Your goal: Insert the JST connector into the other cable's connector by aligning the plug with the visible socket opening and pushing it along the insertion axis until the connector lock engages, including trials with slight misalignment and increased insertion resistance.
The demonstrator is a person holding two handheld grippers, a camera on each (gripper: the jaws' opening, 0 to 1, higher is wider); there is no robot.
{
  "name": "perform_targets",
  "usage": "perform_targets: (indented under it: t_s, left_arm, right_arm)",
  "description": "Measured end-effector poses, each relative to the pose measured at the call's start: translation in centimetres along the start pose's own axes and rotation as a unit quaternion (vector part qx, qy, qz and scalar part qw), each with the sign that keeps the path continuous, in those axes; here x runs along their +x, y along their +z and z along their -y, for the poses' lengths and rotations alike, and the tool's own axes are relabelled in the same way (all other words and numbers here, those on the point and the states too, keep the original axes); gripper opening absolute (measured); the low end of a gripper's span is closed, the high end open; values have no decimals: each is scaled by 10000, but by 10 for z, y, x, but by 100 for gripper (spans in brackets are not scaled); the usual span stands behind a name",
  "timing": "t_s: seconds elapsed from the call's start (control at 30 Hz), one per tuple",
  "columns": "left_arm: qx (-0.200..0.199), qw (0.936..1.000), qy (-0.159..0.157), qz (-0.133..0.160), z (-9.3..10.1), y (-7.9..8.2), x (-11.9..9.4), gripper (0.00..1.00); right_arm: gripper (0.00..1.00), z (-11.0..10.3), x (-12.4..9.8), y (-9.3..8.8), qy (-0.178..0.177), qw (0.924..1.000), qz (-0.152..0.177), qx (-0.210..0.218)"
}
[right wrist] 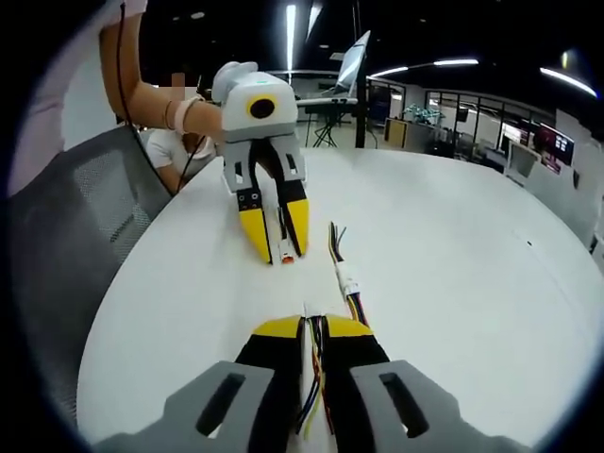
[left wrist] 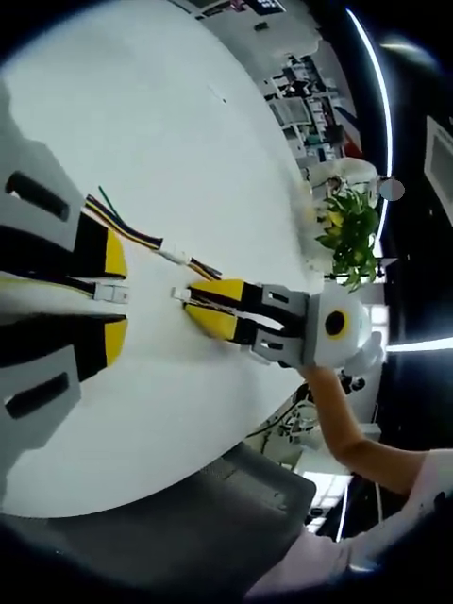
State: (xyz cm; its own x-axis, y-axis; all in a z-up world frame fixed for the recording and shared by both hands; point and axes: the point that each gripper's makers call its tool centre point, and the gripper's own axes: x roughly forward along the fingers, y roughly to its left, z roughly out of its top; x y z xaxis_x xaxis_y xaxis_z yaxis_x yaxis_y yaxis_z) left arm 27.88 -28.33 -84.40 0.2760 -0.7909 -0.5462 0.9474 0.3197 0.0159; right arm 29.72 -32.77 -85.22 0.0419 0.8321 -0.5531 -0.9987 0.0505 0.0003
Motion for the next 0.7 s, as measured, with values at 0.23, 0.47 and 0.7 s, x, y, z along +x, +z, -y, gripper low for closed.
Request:
perform_targets:
  t_s: [0.23, 0.47, 0.7]
  left_arm:
    - [-6, 10000, 45, 9, -4, -2, -3, 5]
    - [4, 10000, 31, 5, -7, -3, -3, 0]
    - [26, 10000, 31, -7, -9, -4, -1, 0]
  right_arm:
    - [4, 1, 0, 0, -22, 10000, 13, 7]
    - [4, 2, 0, 0, -27, 10000, 20, 1]
    - [3, 2, 0, 0, -58, 10000, 16, 64]
